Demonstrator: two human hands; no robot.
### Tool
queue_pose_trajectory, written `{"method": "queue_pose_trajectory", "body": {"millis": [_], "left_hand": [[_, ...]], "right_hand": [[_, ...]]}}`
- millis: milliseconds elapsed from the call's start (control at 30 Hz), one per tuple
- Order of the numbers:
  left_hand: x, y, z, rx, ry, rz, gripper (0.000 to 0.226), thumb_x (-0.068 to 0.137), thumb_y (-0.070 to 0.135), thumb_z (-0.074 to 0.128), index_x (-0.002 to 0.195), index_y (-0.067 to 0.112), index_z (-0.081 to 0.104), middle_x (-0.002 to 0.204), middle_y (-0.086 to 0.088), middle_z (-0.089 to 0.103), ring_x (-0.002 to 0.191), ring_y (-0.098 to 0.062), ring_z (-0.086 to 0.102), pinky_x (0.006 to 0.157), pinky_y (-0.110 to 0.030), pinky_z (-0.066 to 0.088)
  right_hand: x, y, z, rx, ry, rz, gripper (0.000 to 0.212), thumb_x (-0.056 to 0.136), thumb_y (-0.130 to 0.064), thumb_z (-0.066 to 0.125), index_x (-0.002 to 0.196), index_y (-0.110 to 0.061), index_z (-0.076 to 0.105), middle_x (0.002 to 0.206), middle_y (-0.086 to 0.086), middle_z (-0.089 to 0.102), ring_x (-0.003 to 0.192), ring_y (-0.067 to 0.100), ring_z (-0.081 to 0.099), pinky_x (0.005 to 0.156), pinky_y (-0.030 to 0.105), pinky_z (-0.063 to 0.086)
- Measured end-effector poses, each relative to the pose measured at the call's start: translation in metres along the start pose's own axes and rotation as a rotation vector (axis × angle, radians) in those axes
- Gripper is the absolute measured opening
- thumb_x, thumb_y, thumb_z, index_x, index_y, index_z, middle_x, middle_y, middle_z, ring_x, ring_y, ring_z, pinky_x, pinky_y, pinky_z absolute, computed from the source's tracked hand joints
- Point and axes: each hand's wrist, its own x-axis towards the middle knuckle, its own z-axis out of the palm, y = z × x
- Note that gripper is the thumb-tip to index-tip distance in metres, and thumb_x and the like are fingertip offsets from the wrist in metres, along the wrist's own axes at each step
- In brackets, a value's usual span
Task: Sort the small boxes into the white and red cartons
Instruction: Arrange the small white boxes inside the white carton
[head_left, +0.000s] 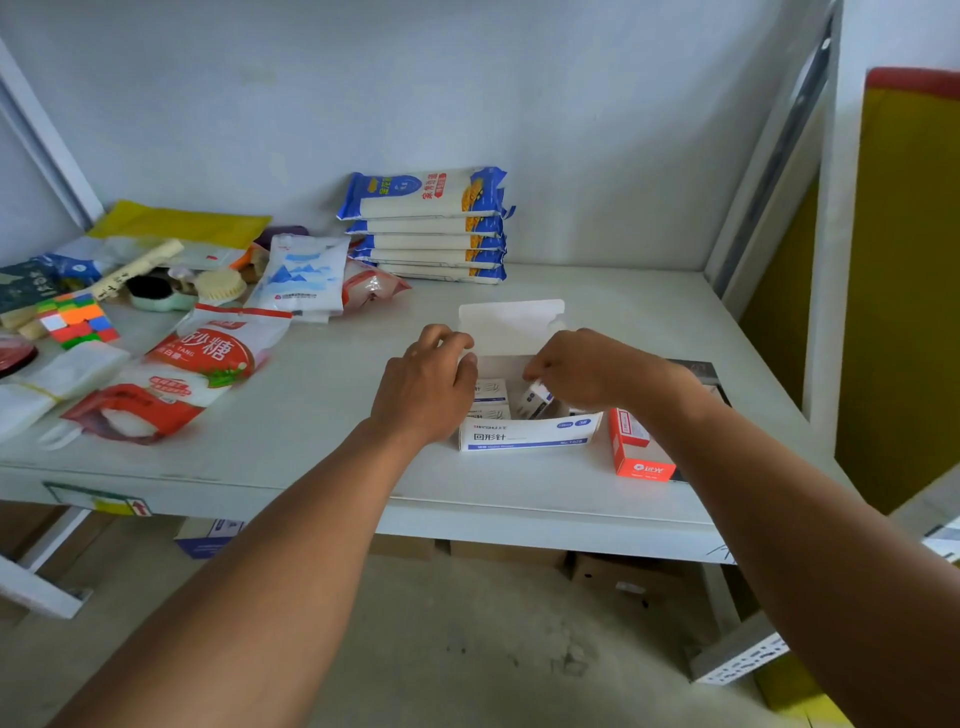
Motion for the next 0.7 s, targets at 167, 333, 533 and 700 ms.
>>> {"method": "queue_pose_trajectory", "body": {"millis": [167, 333, 533, 700], "left_hand": [[-0.001, 0.001, 0.000, 0.007, -0.002, 0.001, 0.034, 0.099, 0.033, 0.034, 0.123, 0.018, 0.053, 0.131, -0.003, 0.048, 0.108, -0.030, 0.058, 0.091, -0.046, 0.047], [-0.001, -0.002, 0.000, 0.022, -0.002, 0.016, 0.032, 0.099, 0.032, 0.033, 0.119, 0.019, 0.054, 0.128, -0.003, 0.048, 0.106, -0.029, 0.059, 0.088, -0.045, 0.047], [0.000, -0.001, 0.002, 0.019, -0.002, 0.011, 0.032, 0.099, 0.032, 0.032, 0.118, 0.019, 0.055, 0.129, -0.003, 0.048, 0.105, -0.027, 0.059, 0.088, -0.043, 0.046], [-0.001, -0.001, 0.000, 0.029, 0.010, 0.030, 0.032, 0.099, 0.031, 0.034, 0.120, 0.018, 0.054, 0.129, -0.003, 0.048, 0.107, -0.029, 0.059, 0.086, -0.043, 0.047]], "right_hand": [[0.005, -0.001, 0.003, -0.047, -0.024, -0.012, 0.043, 0.077, -0.044, 0.072, 0.111, -0.019, 0.067, 0.107, 0.002, 0.066, 0.090, 0.022, 0.060, 0.078, 0.032, 0.051], [-0.001, 0.010, -0.003, 0.144, 0.095, -0.006, 0.029, 0.067, -0.010, 0.079, 0.092, -0.016, 0.066, 0.097, -0.001, 0.062, 0.094, 0.021, 0.058, 0.067, 0.026, 0.053], [0.000, 0.009, -0.006, 0.203, 0.093, -0.013, 0.013, 0.074, 0.001, 0.070, 0.077, -0.011, 0.073, 0.106, 0.002, 0.073, 0.088, 0.020, 0.065, 0.070, 0.029, 0.060], [0.003, 0.002, -0.004, 0.208, 0.118, -0.003, 0.017, 0.081, -0.002, 0.063, 0.073, -0.013, 0.073, 0.113, 0.005, 0.071, 0.095, 0.023, 0.068, 0.070, 0.026, 0.059]]}}
